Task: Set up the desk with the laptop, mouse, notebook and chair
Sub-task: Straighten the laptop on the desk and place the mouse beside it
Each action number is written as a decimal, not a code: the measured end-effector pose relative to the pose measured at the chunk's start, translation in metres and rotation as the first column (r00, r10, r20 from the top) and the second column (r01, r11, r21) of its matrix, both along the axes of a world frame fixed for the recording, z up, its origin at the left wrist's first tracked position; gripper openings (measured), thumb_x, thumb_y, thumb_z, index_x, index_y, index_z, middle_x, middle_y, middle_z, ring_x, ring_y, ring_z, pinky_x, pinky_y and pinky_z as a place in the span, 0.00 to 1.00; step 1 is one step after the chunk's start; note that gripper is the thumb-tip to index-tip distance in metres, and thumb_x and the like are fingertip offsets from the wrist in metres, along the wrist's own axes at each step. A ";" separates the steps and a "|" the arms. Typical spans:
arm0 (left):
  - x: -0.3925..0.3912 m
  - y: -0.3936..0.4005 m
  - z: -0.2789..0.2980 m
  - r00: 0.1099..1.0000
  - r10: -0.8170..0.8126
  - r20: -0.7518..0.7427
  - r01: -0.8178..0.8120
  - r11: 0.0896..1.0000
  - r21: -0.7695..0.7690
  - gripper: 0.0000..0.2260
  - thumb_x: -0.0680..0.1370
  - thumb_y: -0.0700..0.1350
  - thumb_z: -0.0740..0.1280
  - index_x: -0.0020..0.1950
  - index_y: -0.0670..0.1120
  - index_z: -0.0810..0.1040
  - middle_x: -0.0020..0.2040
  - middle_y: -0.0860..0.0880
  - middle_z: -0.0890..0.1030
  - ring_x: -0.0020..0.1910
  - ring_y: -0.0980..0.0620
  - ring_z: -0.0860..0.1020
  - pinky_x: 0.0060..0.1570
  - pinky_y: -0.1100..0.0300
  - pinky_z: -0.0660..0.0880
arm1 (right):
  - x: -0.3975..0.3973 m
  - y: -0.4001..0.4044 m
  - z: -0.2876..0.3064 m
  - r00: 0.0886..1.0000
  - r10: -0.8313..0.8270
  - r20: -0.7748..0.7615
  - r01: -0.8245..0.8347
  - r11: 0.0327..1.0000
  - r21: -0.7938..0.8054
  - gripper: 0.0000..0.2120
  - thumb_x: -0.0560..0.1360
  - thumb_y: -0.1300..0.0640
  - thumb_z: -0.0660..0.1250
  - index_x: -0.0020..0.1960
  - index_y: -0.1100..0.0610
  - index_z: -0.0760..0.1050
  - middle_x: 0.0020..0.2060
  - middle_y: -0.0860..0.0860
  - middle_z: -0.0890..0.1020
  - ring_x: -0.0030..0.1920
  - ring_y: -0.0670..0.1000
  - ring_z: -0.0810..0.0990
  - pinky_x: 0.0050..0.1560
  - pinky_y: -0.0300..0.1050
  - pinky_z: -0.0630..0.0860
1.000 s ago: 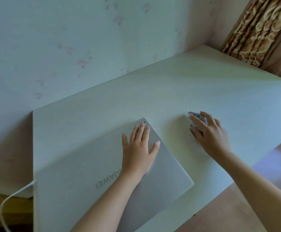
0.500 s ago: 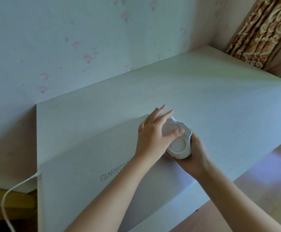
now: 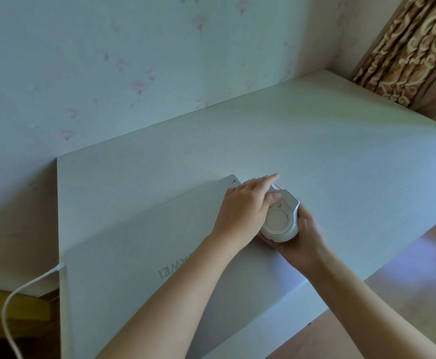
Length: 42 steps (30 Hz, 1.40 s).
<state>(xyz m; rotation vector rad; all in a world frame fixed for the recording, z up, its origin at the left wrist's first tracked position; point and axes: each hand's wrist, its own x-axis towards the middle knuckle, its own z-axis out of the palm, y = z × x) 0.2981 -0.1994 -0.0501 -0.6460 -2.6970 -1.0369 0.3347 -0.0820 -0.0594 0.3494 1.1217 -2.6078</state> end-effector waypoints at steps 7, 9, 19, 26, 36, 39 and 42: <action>-0.006 -0.003 0.000 0.997 0.076 0.009 -0.076 0.997 0.007 0.15 0.82 0.42 0.59 0.68 0.47 0.73 0.59 0.47 0.82 0.55 0.46 0.79 0.57 0.54 0.72 | -0.008 -0.002 0.010 0.996 0.087 -0.025 -0.086 0.996 0.019 0.13 0.80 0.52 0.54 0.54 0.54 0.76 0.46 0.53 0.83 0.45 0.52 0.82 0.44 0.47 0.79; -0.007 -0.002 0.001 0.996 0.084 -0.017 -0.084 0.996 -0.003 0.16 0.82 0.43 0.59 0.70 0.47 0.71 0.60 0.47 0.81 0.57 0.45 0.78 0.58 0.53 0.71 | -0.012 0.002 0.009 0.998 0.066 -0.013 -0.064 0.989 0.133 0.15 0.79 0.50 0.56 0.58 0.57 0.76 0.50 0.56 0.82 0.49 0.55 0.80 0.48 0.51 0.76; 0.011 -0.032 -0.049 0.971 0.235 -0.037 -0.229 0.881 -0.414 0.32 0.76 0.63 0.46 0.75 0.47 0.63 0.75 0.45 0.64 0.74 0.43 0.62 0.68 0.40 0.59 | -0.036 0.035 -0.025 0.906 0.265 -0.330 0.402 -0.295 0.866 0.19 0.73 0.48 0.67 0.64 0.45 0.72 0.62 0.50 0.71 0.52 0.58 0.75 0.47 0.51 0.73; 0.013 -0.032 -0.055 0.964 0.266 -0.024 -0.249 0.865 -0.435 0.33 0.75 0.64 0.44 0.75 0.49 0.62 0.77 0.48 0.59 0.76 0.46 0.56 0.71 0.40 0.52 | -0.035 0.031 -0.049 0.853 0.355 -0.382 0.515 -0.459 0.724 0.16 0.74 0.50 0.66 0.60 0.51 0.75 0.58 0.57 0.76 0.44 0.62 0.78 0.42 0.52 0.73; 0.019 -0.046 -0.025 0.968 0.207 0.139 -0.101 0.835 -0.541 0.26 0.79 0.60 0.56 0.75 0.50 0.61 0.78 0.49 0.56 0.76 0.49 0.55 0.70 0.46 0.54 | -0.013 0.031 -0.014 0.899 0.410 -0.157 0.353 -0.462 0.814 0.23 0.76 0.47 0.63 0.69 0.51 0.68 0.68 0.53 0.72 0.69 0.58 0.67 0.69 0.58 0.59; 0.038 -0.061 0.010 0.980 0.196 0.030 -0.151 0.838 -0.525 0.24 0.77 0.57 0.63 0.69 0.48 0.70 0.69 0.48 0.72 0.67 0.46 0.68 0.60 0.50 0.64 | 0.012 0.023 0.021 0.869 0.455 -0.192 0.400 -0.421 0.814 0.22 0.76 0.48 0.62 0.68 0.53 0.70 0.66 0.52 0.75 0.69 0.57 0.68 0.69 0.59 0.61; 0.066 -0.076 0.053 0.976 0.205 -0.070 -0.215 0.871 -0.441 0.22 0.74 0.55 0.68 0.64 0.47 0.75 0.57 0.46 0.80 0.56 0.43 0.77 0.51 0.51 0.70 | 0.041 0.013 0.059 0.832 0.495 -0.248 0.474 -0.405 0.782 0.21 0.73 0.48 0.60 0.63 0.55 0.75 0.61 0.53 0.79 0.64 0.58 0.73 0.64 0.59 0.68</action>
